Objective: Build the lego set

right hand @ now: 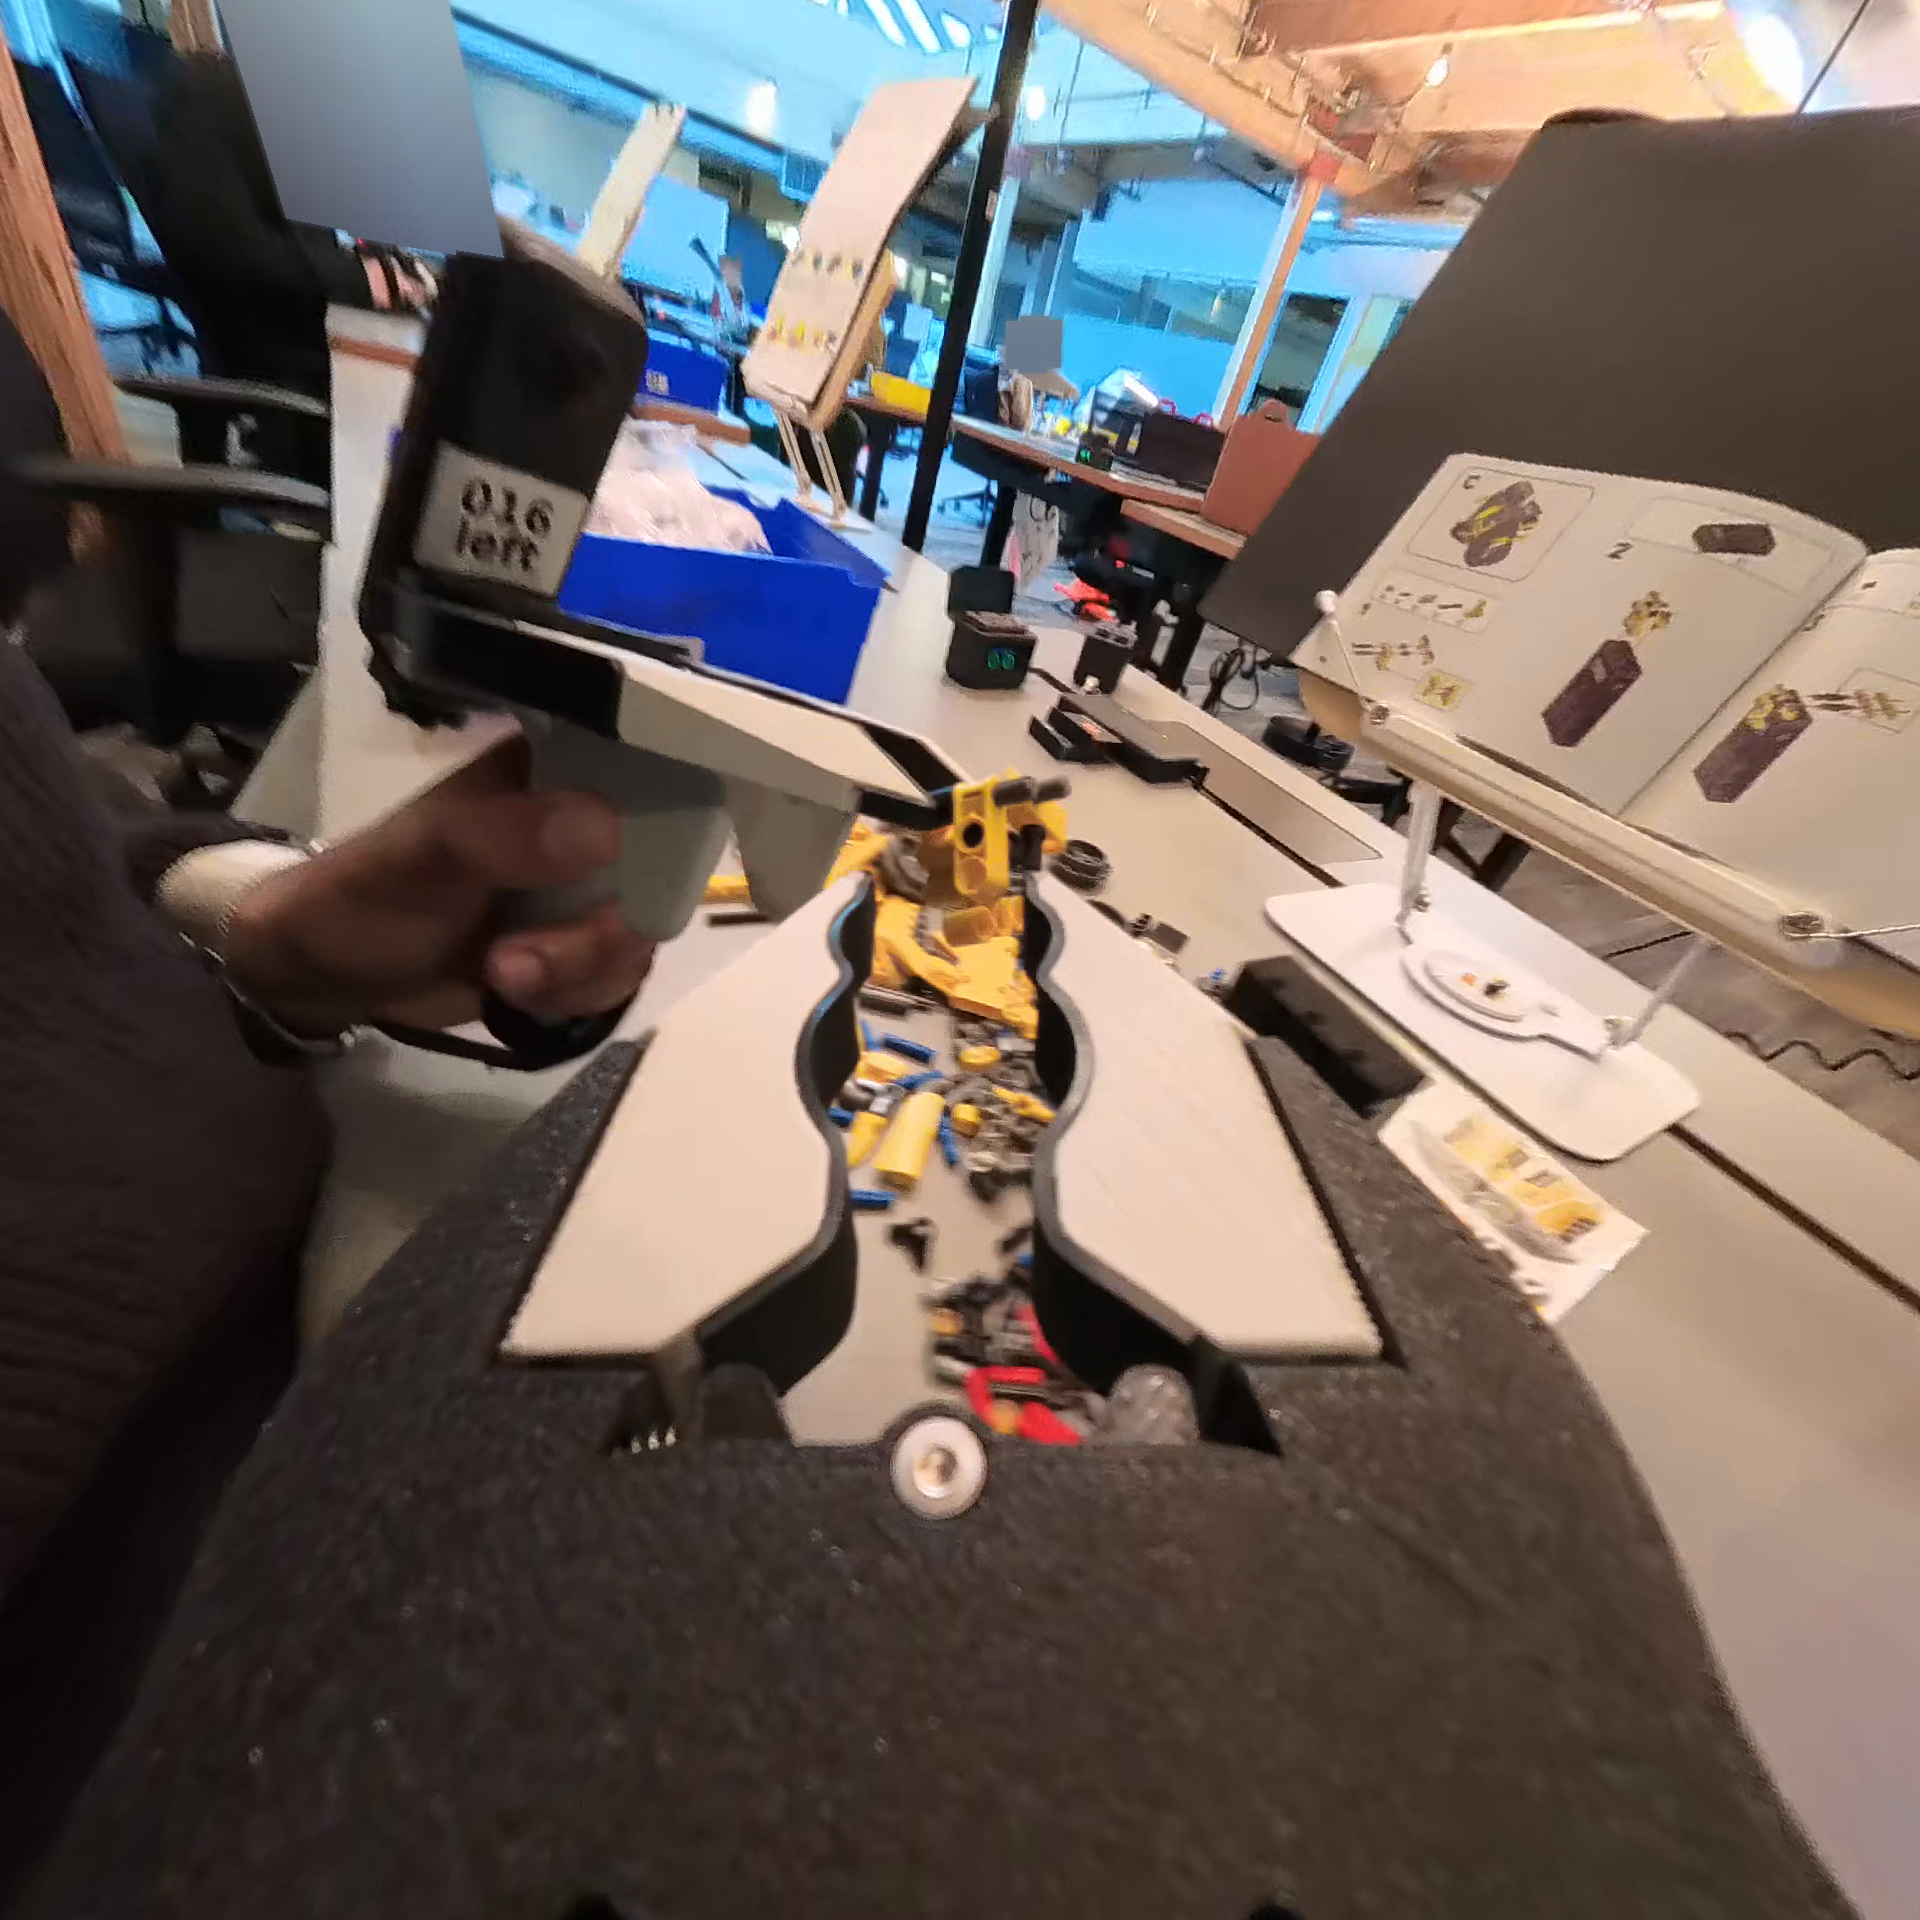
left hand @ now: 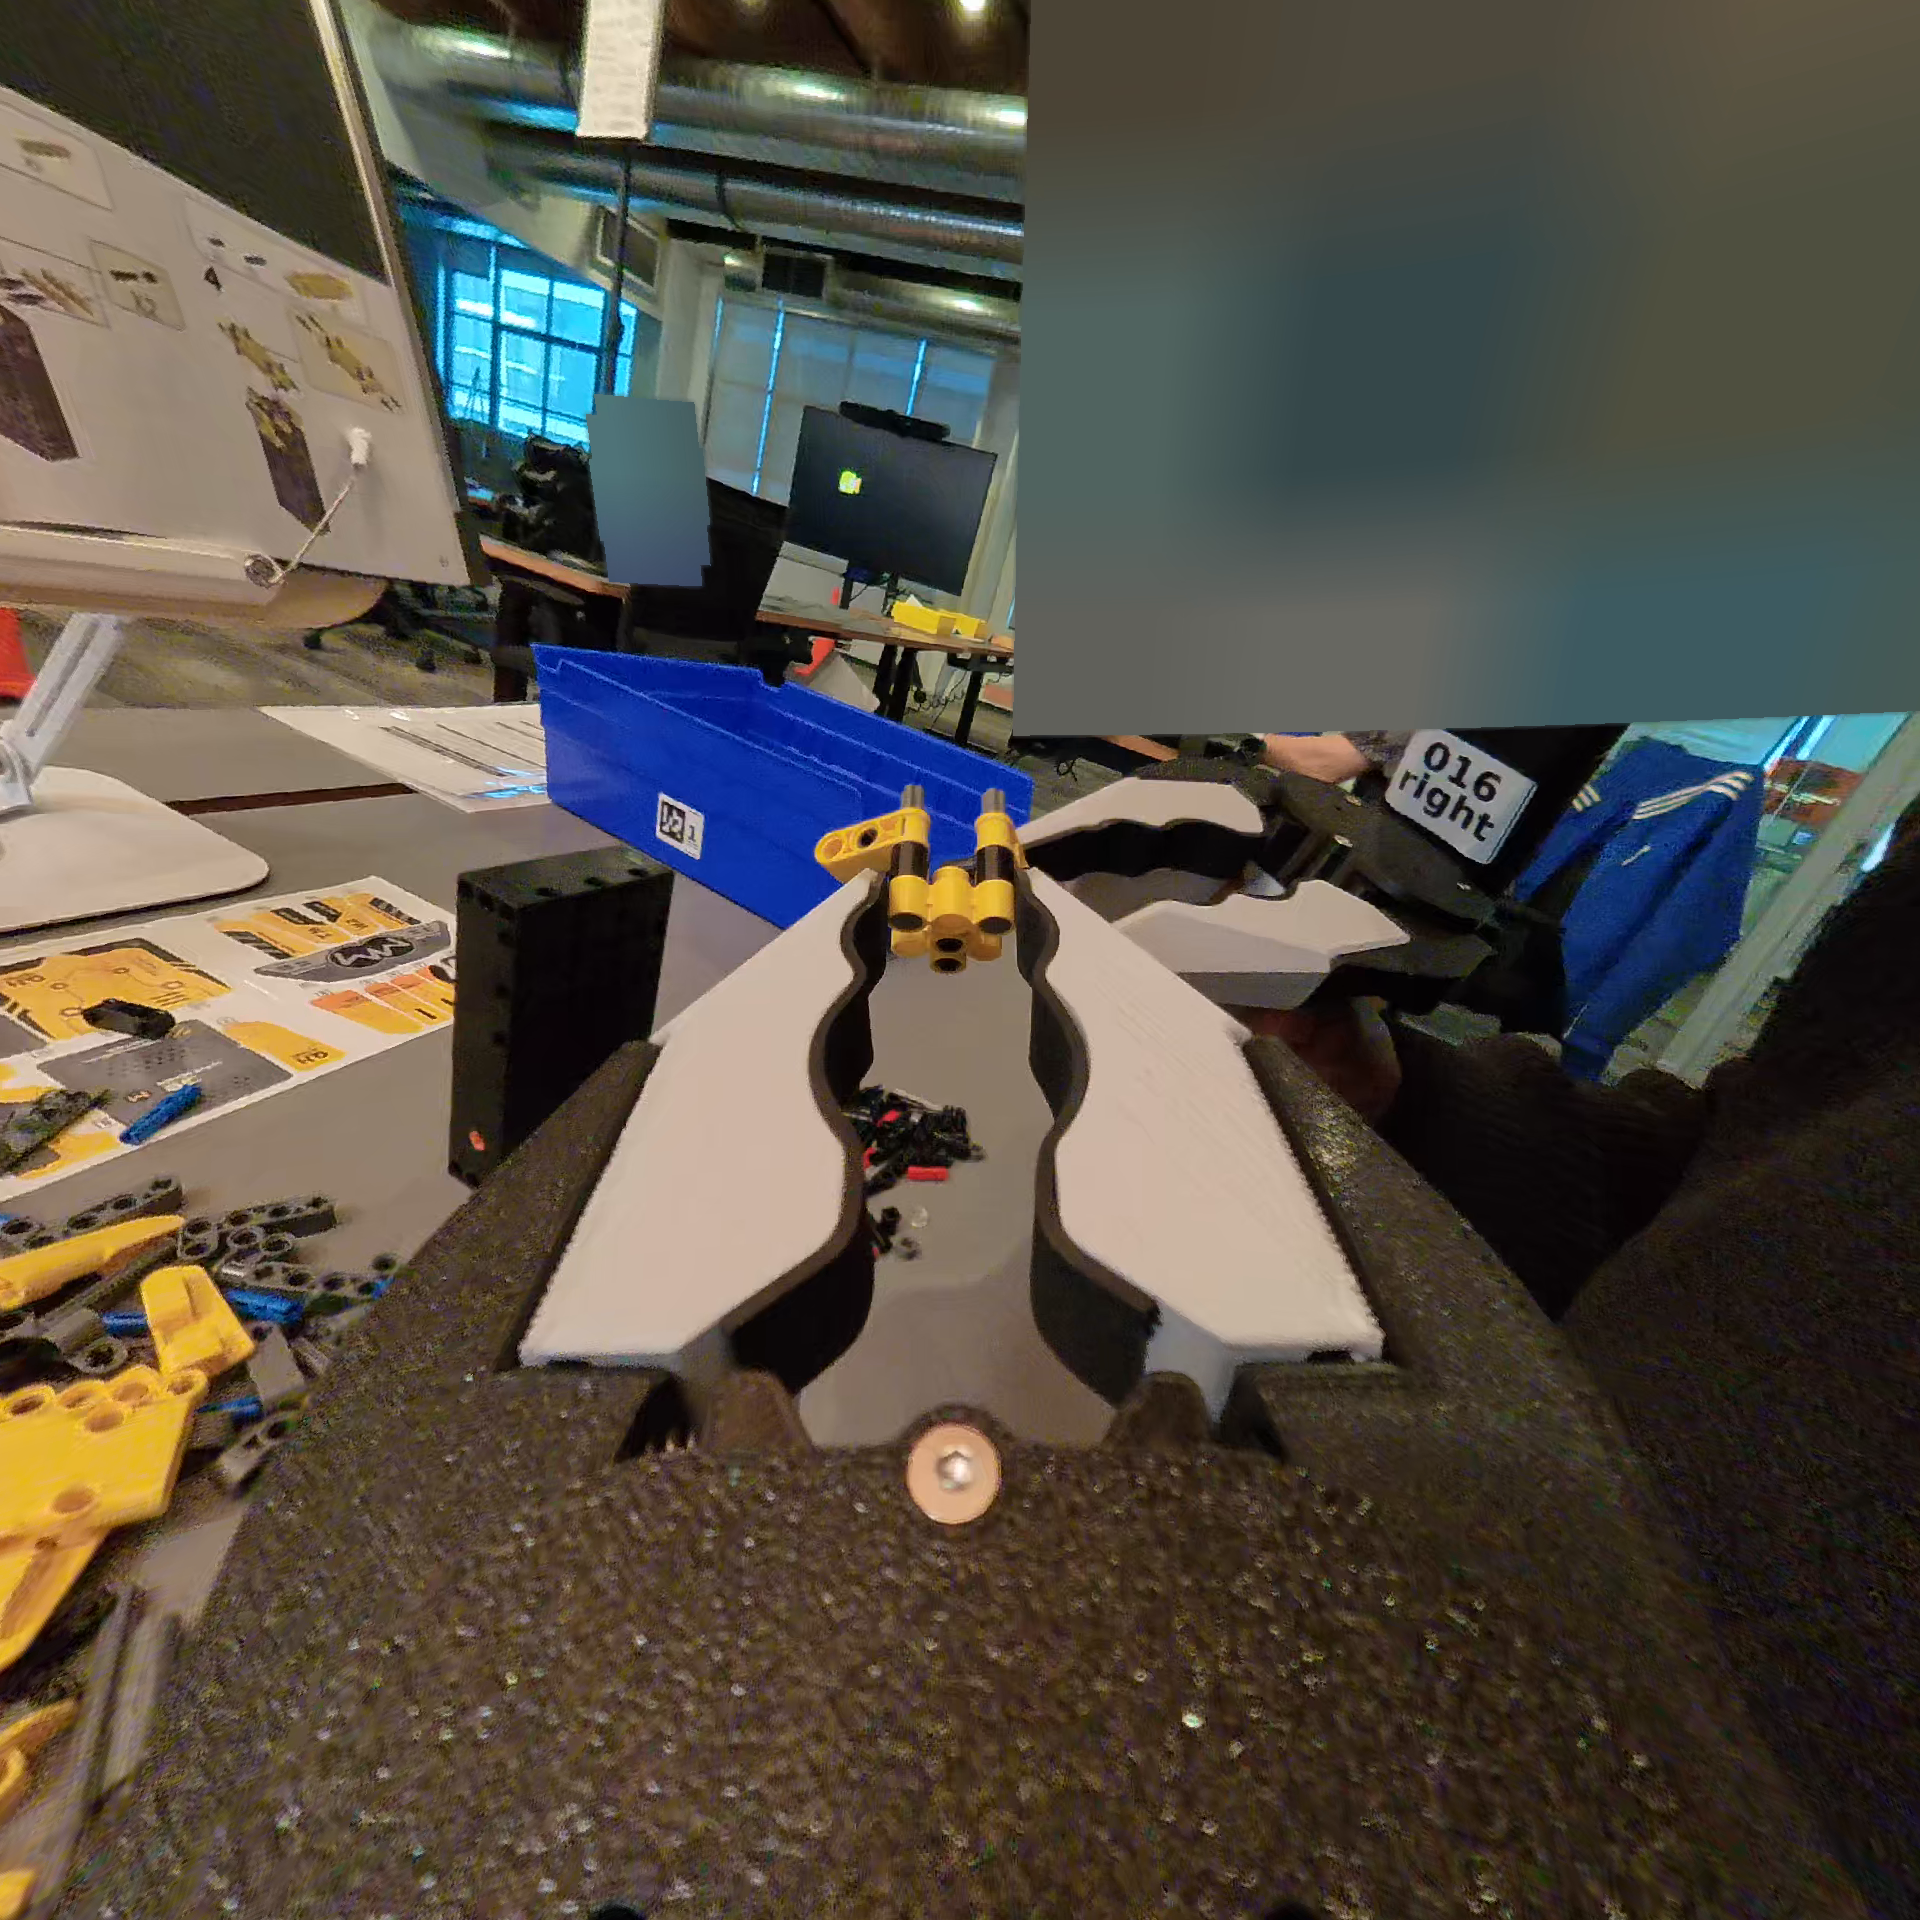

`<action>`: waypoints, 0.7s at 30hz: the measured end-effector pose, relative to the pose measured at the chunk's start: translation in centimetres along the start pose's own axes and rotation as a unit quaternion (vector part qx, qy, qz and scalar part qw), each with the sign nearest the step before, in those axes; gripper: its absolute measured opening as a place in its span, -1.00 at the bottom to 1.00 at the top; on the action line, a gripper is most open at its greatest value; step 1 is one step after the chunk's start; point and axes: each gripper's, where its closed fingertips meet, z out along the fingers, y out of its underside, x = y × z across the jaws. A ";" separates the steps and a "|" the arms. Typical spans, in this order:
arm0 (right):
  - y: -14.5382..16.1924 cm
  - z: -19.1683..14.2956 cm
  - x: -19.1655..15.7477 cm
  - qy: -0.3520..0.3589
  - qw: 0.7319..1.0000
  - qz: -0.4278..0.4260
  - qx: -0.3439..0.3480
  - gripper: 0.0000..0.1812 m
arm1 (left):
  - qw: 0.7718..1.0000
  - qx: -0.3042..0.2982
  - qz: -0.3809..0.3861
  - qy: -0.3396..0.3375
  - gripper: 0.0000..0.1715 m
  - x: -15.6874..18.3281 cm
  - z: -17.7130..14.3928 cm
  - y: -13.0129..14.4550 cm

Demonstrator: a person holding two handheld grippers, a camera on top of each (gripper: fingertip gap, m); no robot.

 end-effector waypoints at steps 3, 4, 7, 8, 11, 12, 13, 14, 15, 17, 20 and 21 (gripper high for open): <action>0.6 0.2 1.4 -0.002 1.000 -0.009 -0.016 -0.74 | 1.000 -0.010 0.002 -0.008 -0.72 -0.7 0.8 -0.2; 0.8 0.4 1.8 -0.004 1.000 -0.011 -0.022 -0.74 | 1.000 -0.013 0.004 -0.011 -0.72 -0.9 1.1 -0.1; 1.3 0.8 2.6 -0.010 0.999 -0.017 -0.038 -0.75 | 0.999 -0.023 0.012 -0.023 -0.73 -1.5 1.7 0.1; 1.5 0.9 2.8 -0.012 0.999 -0.020 -0.042 -0.77 | 0.999 -0.025 0.014 -0.028 -0.73 -1.7 1.8 0.2; 1.7 1.2 3.4 -0.009 0.998 -0.033 -0.053 -0.90 | 0.998 -0.034 0.029 -0.047 -0.72 -2.3 2.0 0.4; 1.9 1.4 3.5 -0.009 0.998 -0.035 -0.058 -0.90 | 0.997 -0.037 0.036 -0.055 -0.72 -2.5 2.0 0.4; 2.0 1.5 3.6 -0.008 0.997 -0.036 -0.064 -0.90 | 0.996 -0.041 0.042 -0.063 -0.72 -2.8 2.0 0.5; 2.2 1.7 3.7 -0.006 0.997 -0.037 -0.071 -0.90 | 0.995 -0.046 0.049 -0.073 -0.72 -3.1 2.0 0.6; 2.4 1.8 3.8 -0.005 0.996 -0.037 -0.079 -0.90 | 0.994 -0.051 0.057 -0.082 -0.72 -3.3 2.0 0.7; 2.9 2.1 4.0 -0.002 0.994 -0.035 -0.100 -0.90 | 0.990 -0.061 0.075 -0.100 -0.73 -3.8 2.0 1.0; 3.5 2.3 4.1 -0.001 0.991 -0.027 -0.133 -0.91 | 0.983 -0.076 0.109 -0.125 -0.73 -4.2 2.0 1.3; 3.7 2.3 4.1 -0.002 0.989 -0.023 -0.143 -0.91 | 0.981 -0.080 0.120 -0.131 -0.73 -4.3 2.0 1.4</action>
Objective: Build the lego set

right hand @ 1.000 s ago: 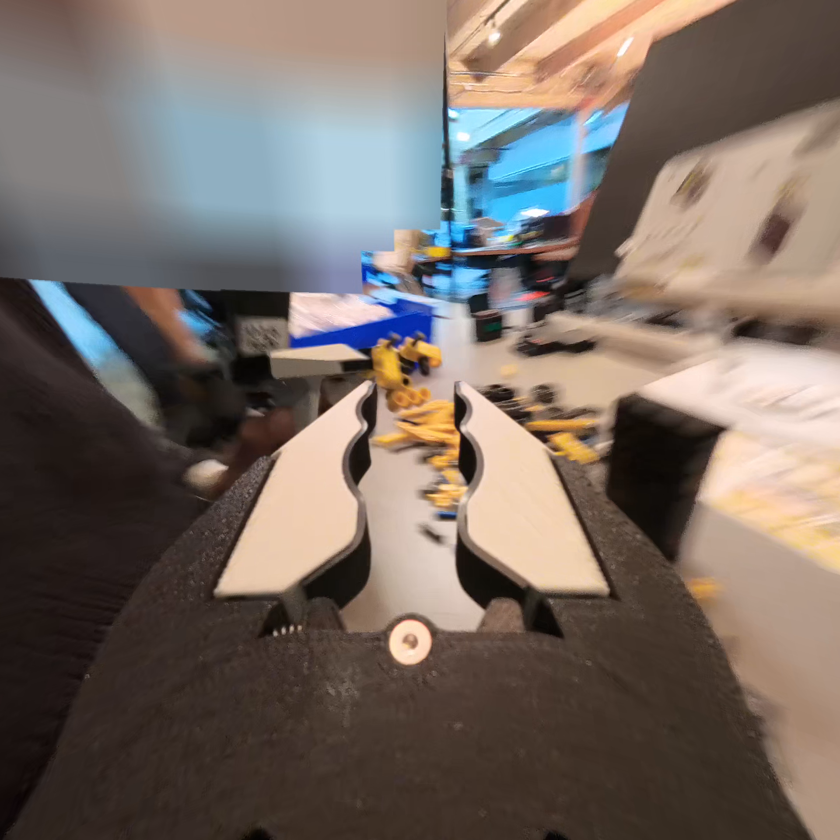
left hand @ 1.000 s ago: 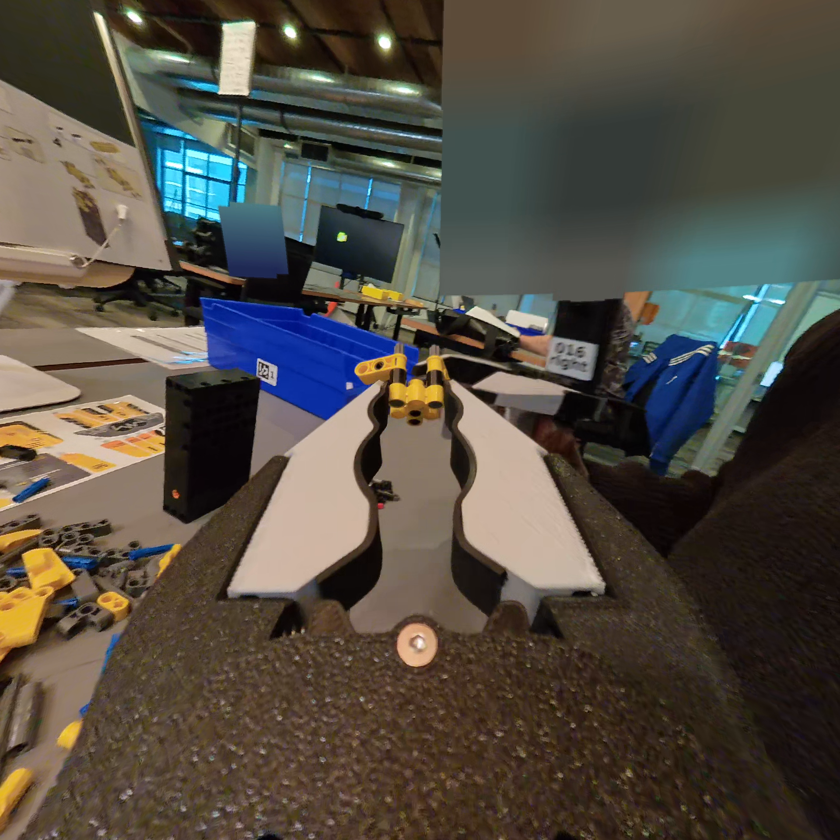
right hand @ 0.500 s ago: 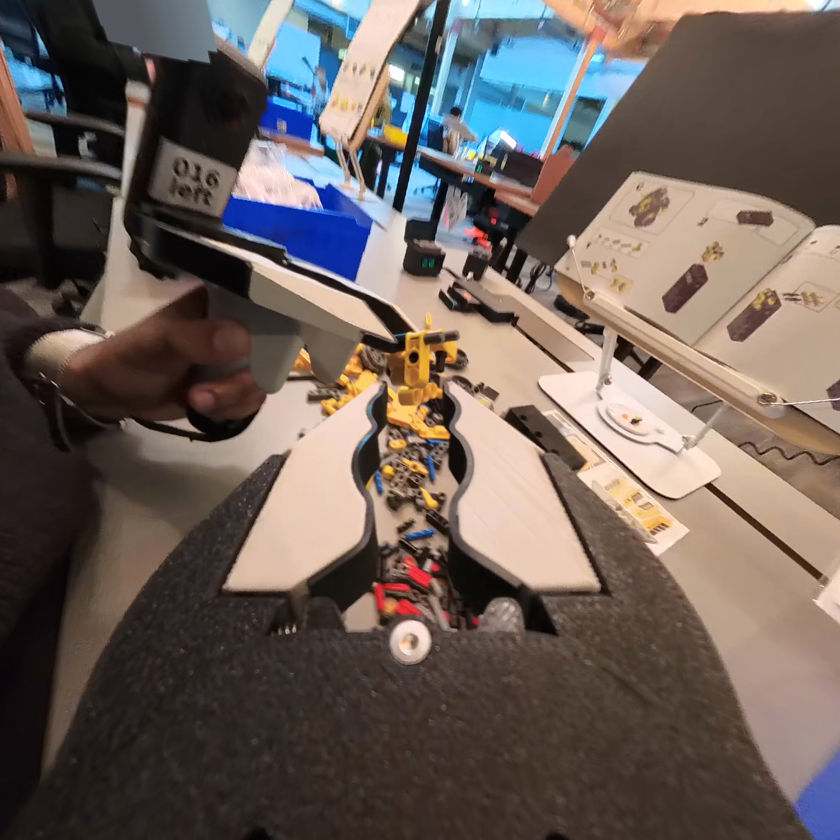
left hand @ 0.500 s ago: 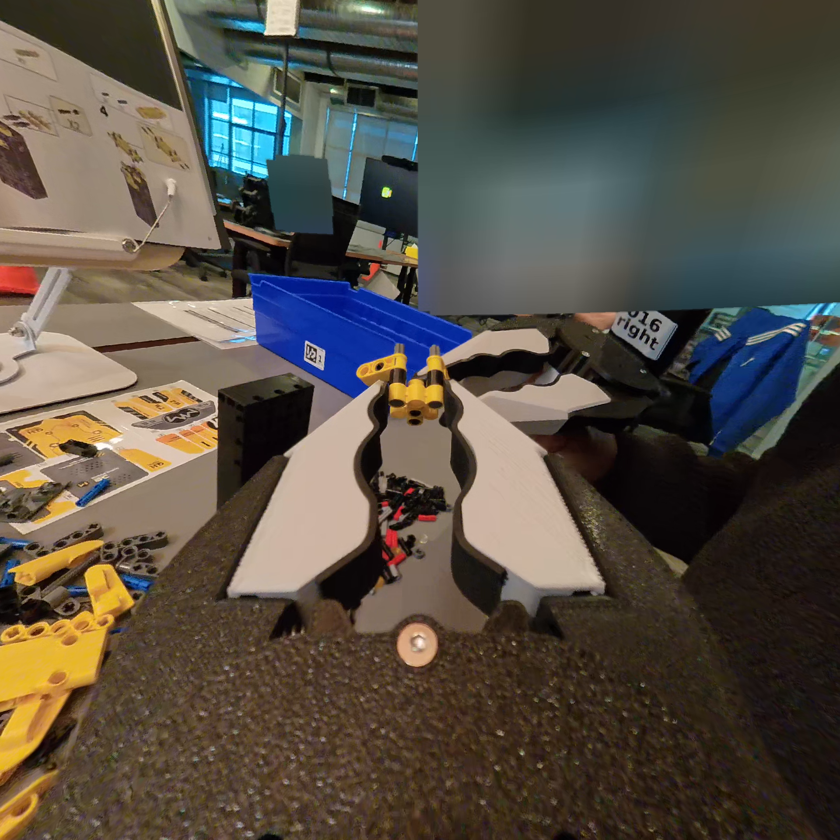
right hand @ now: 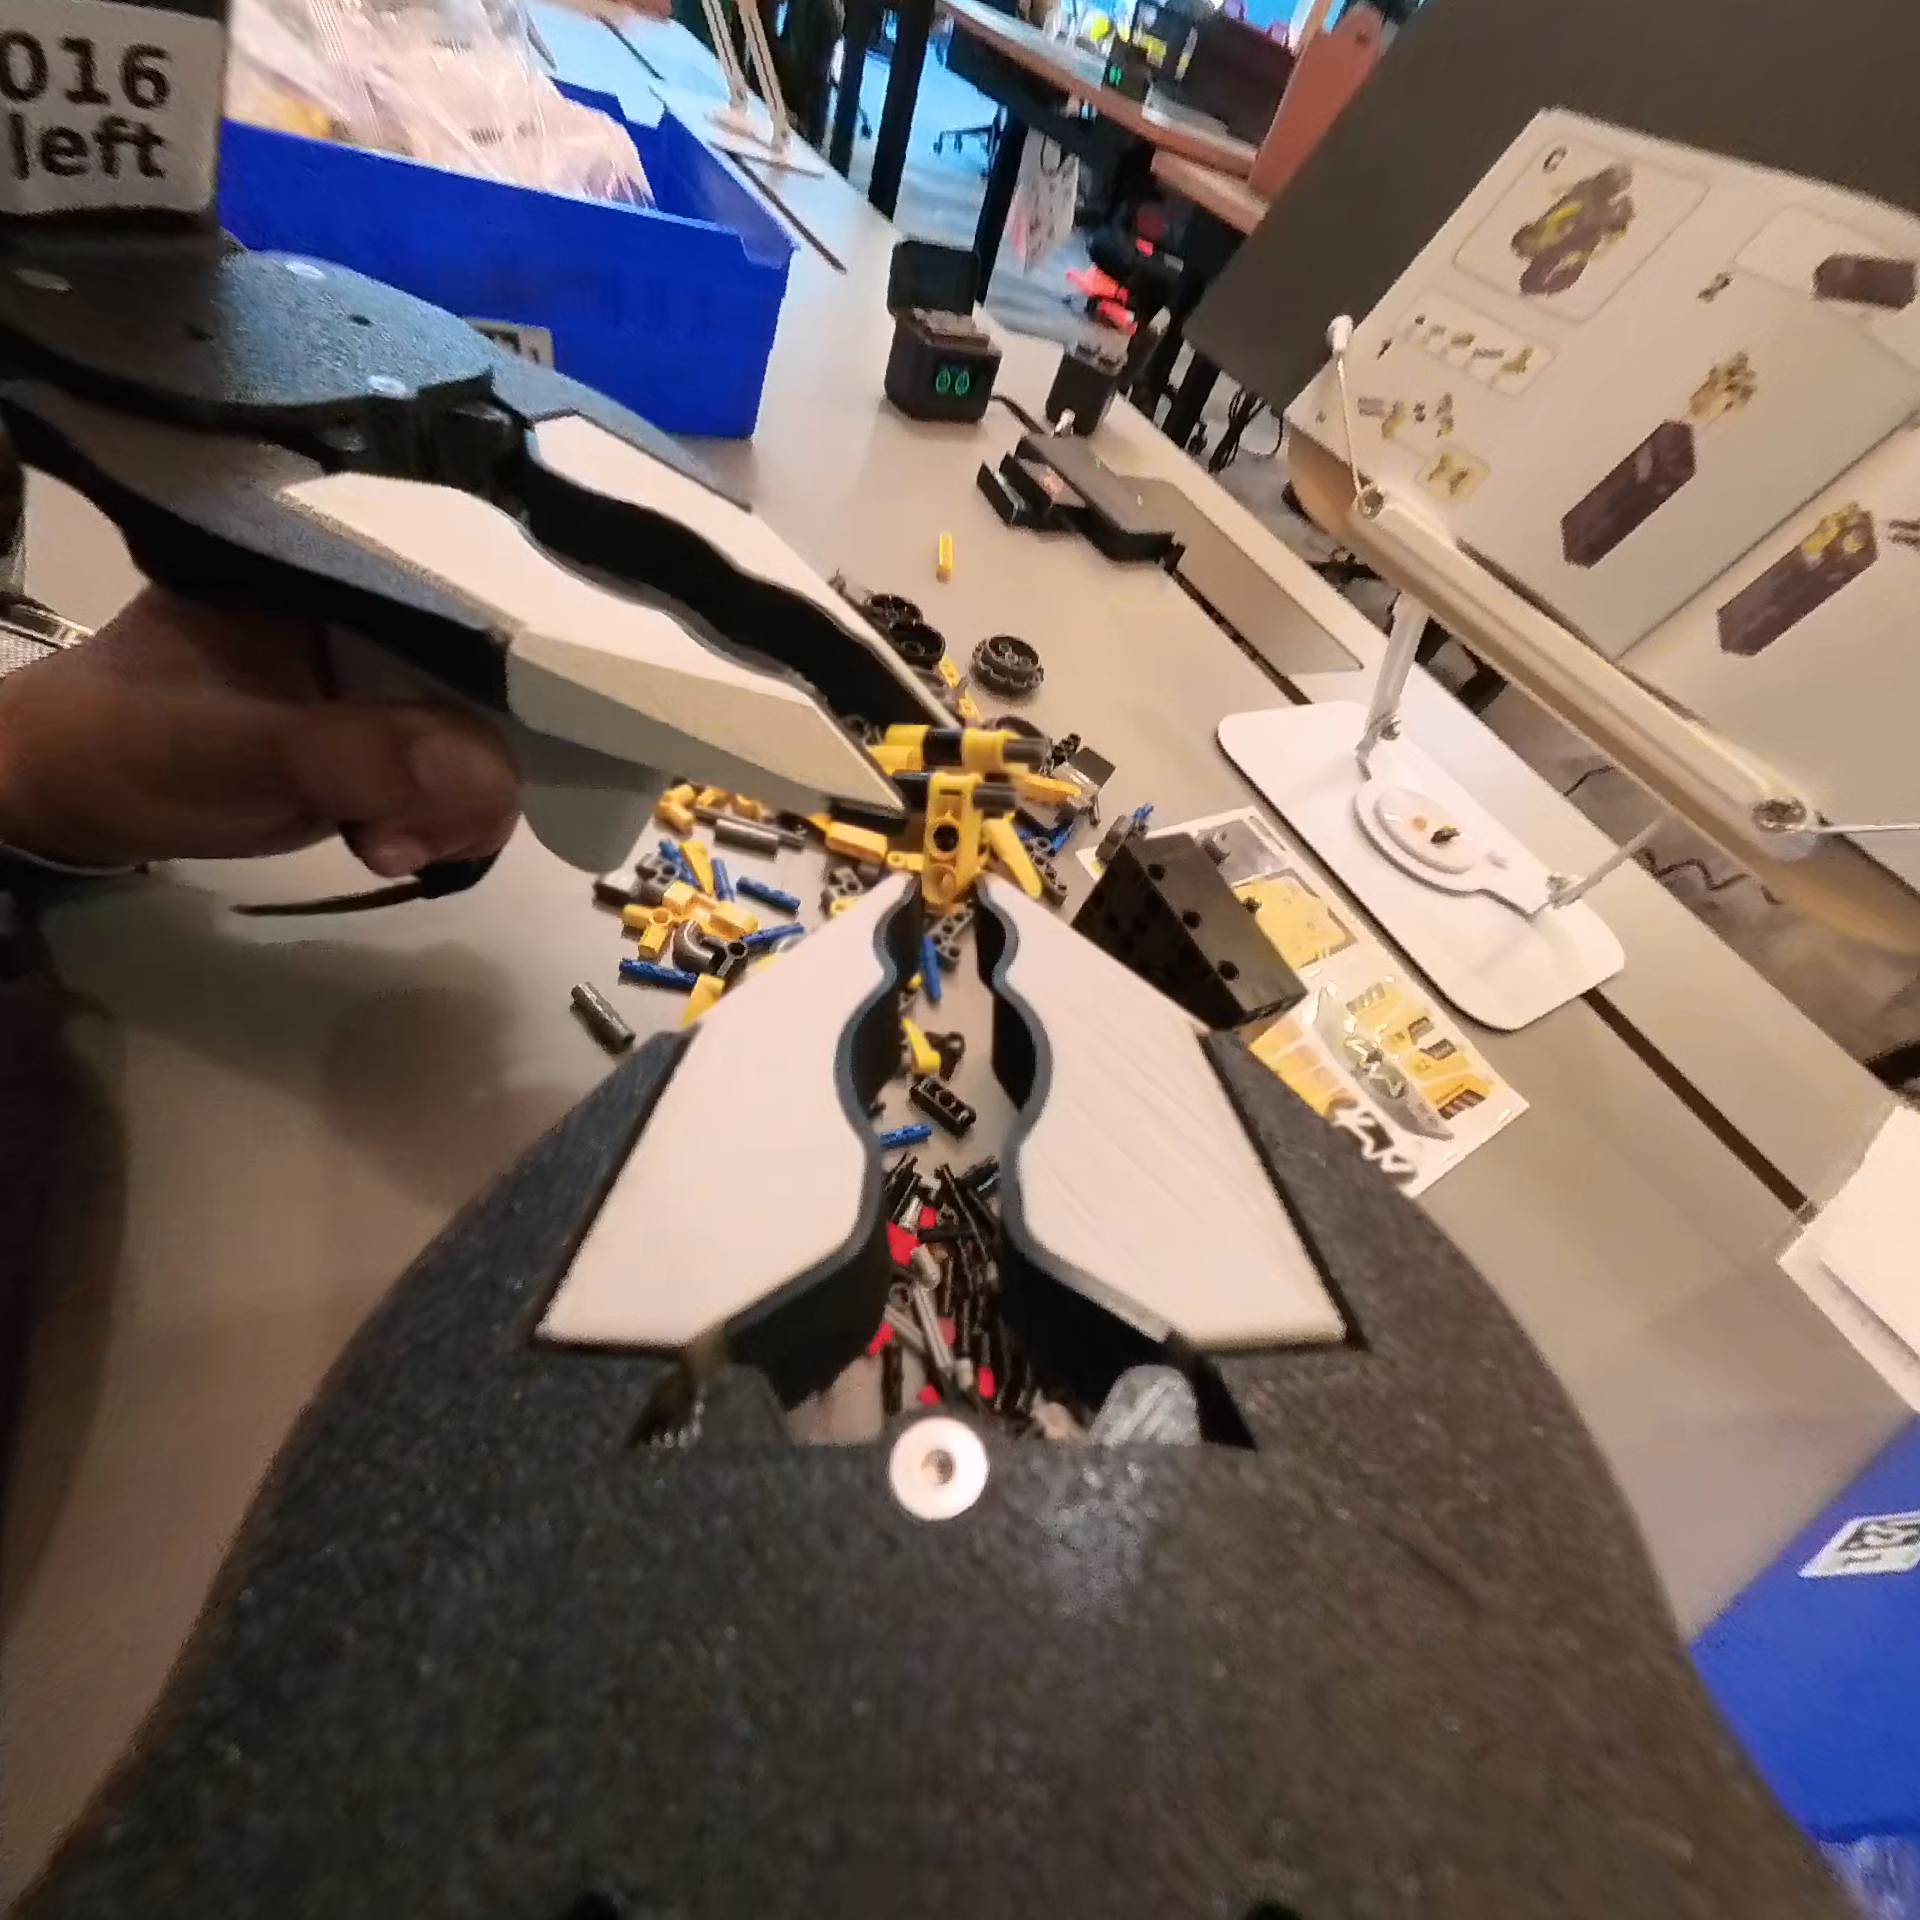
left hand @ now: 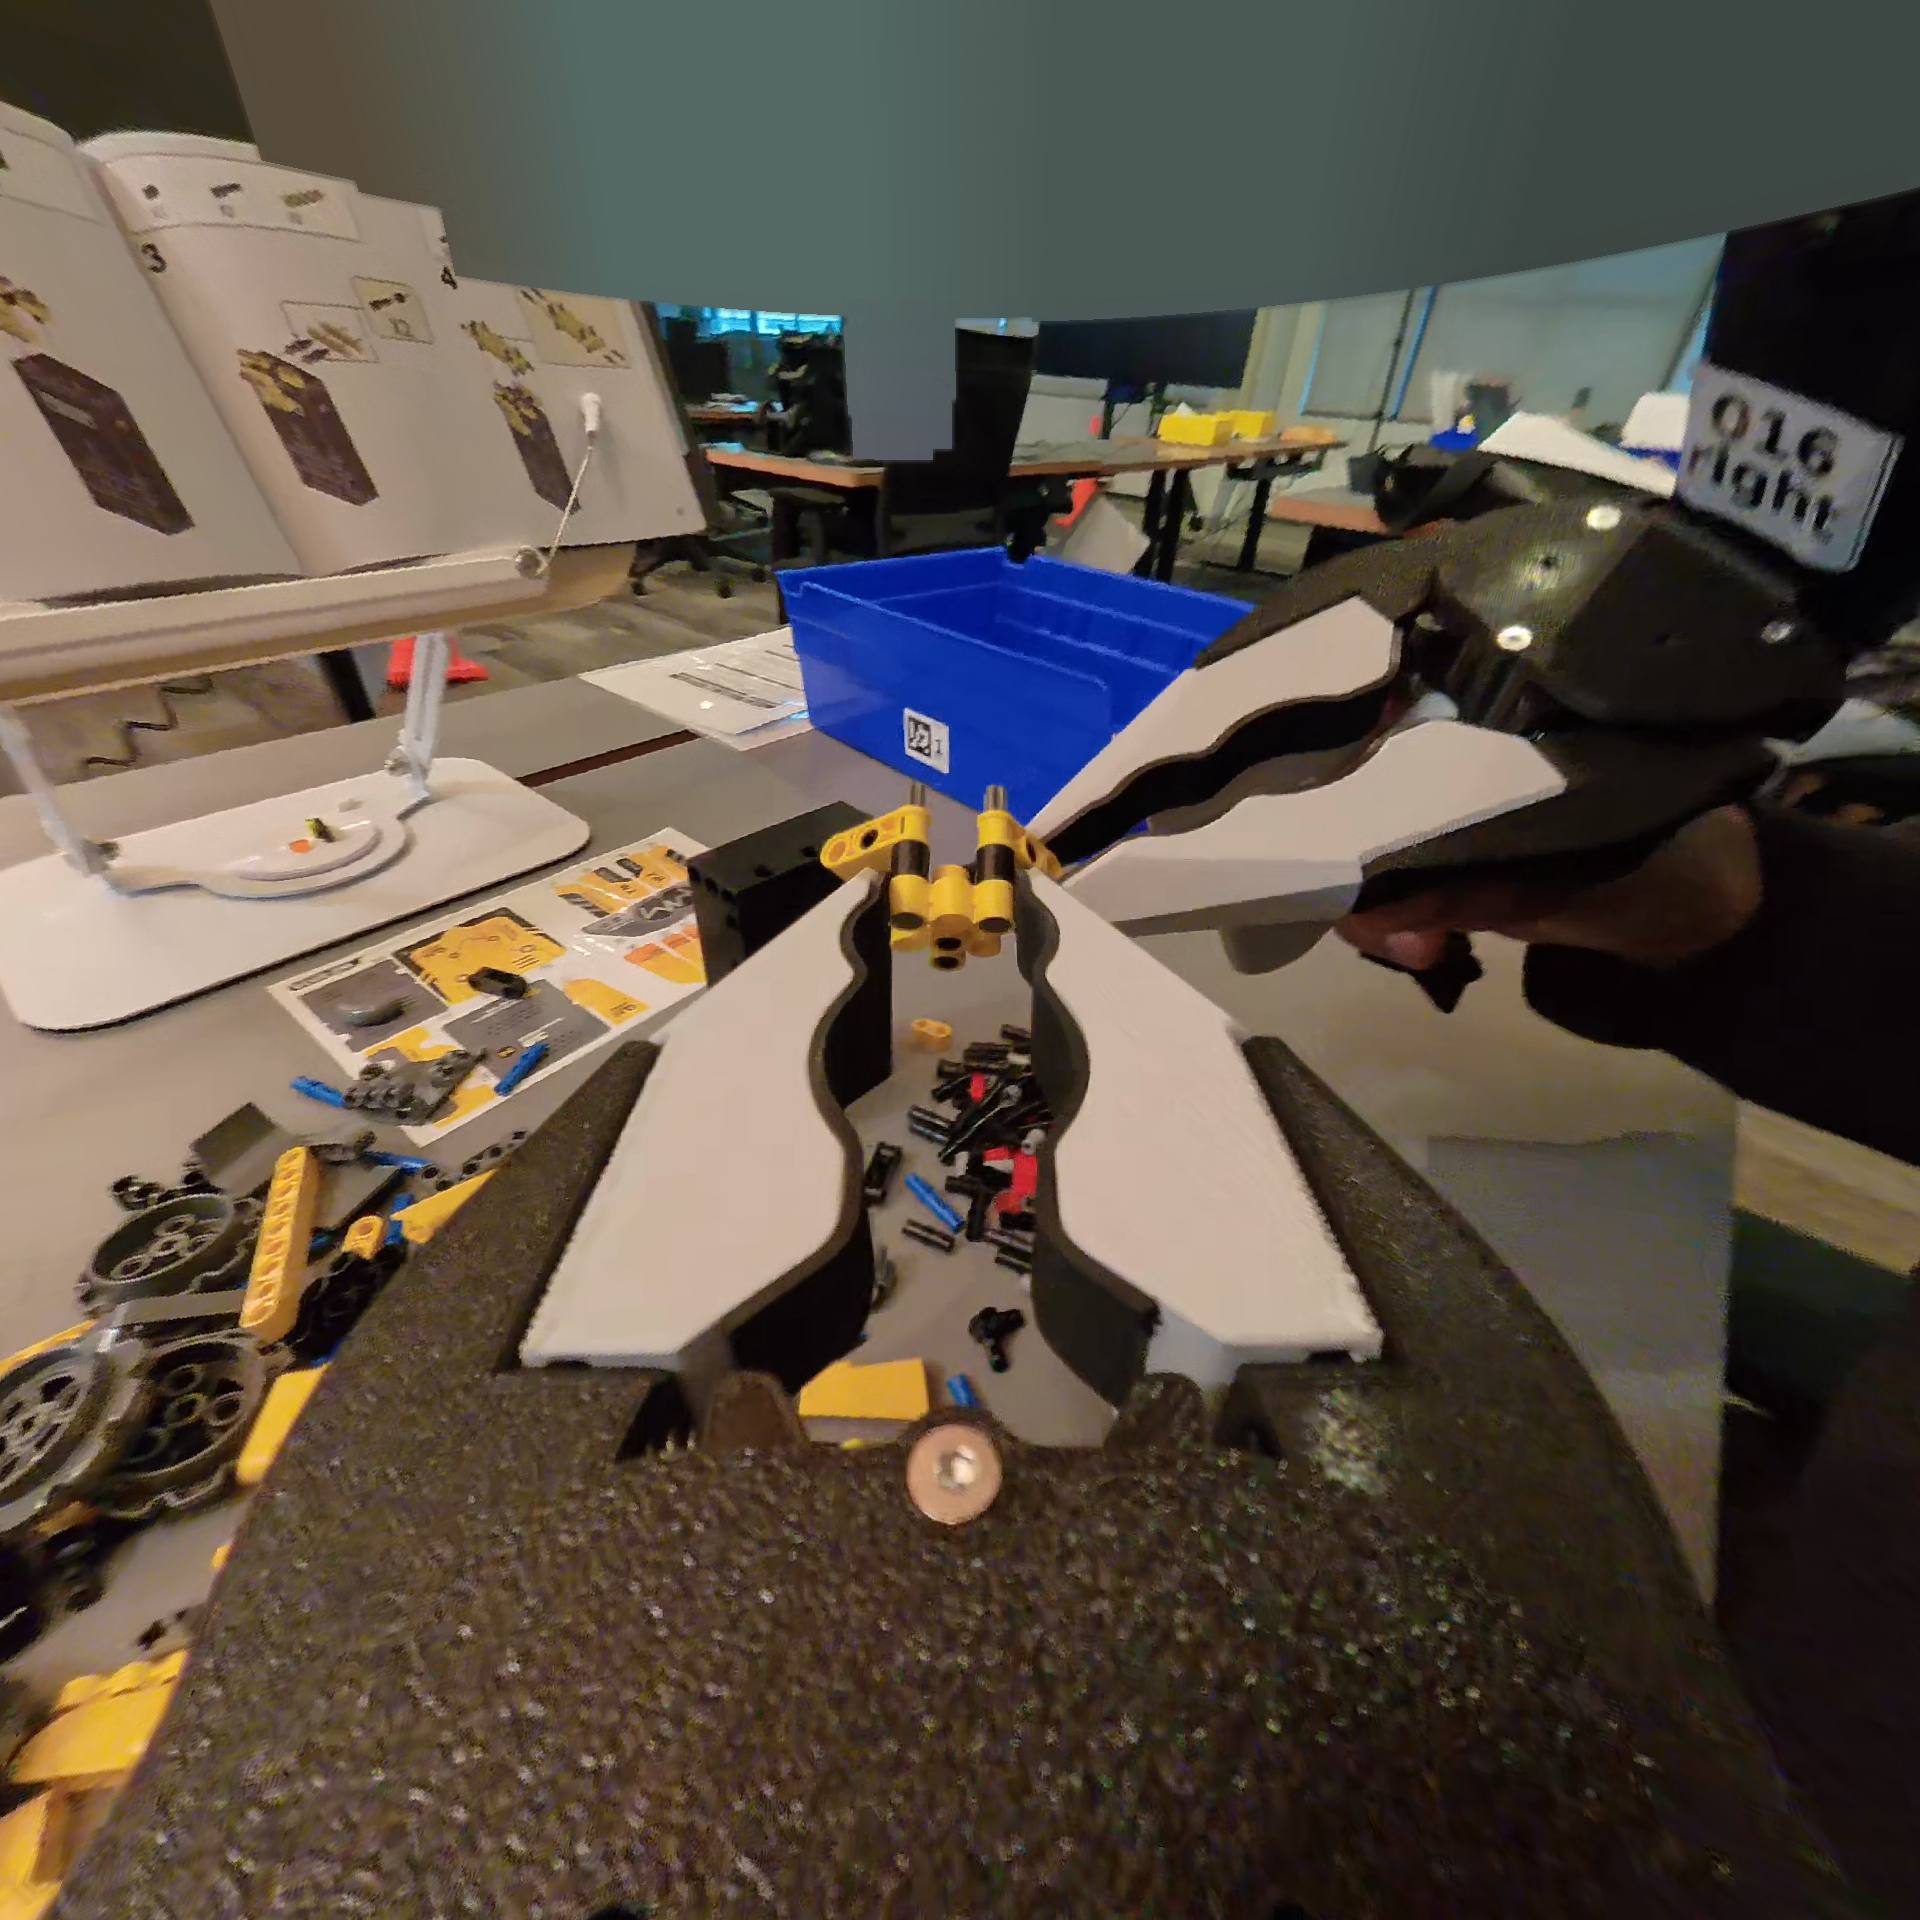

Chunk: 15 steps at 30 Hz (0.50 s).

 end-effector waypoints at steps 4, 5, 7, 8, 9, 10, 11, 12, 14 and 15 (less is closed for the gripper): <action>0.3 -0.1 0.0 -0.005 1.000 0.009 -0.020 -0.91 | 1.000 -0.004 0.005 -0.002 -0.72 0.1 0.2 0.3; 0.2 -0.1 -0.1 -0.008 1.000 0.009 -0.017 -0.91 | 1.000 -0.003 -0.006 0.007 -0.72 0.3 0.2 0.4; 0.1 -0.3 0.0 -0.009 1.000 0.009 -0.012 -0.91 | 0.999 0.001 -0.039 0.027 -0.72 0.5 0.2 0.6; 0.0 -0.4 -0.1 -0.013 1.000 0.008 -0.007 -0.91 | 0.998 0.004 -0.055 0.038 -0.72 0.6 0.2 0.6; 0.0 -0.4 -0.1 -0.013 1.000 0.007 -0.003 -0.91 | 0.996 0.009 -0.070 0.047 -0.71 0.7 0.2 0.5; 0.0 -0.4 0.0 -0.012 1.000 0.008 0.000 -0.91 | 0.995 0.012 -0.081 0.054 -0.71 0.8 0.1 0.4; 0.0 -0.4 0.0 -0.012 1.000 0.008 0.002 -0.92 | 0.994 0.015 -0.089 0.059 -0.70 0.8 0.1 0.4; 0.0 -0.5 0.1 -0.012 1.000 0.007 0.006 -0.91 | 0.993 0.018 -0.095 0.065 -0.70 0.8 0.0 0.2; -0.1 -0.6 0.1 -0.013 1.000 0.003 0.010 -0.91 | 0.990 0.028 -0.113 0.079 -0.69 0.8 -0.4 -0.2; -0.2 -0.7 0.2 -0.014 1.000 -0.001 0.013 -0.91 | 0.988 0.035 -0.125 0.088 -0.69 0.7 -0.6 -0.5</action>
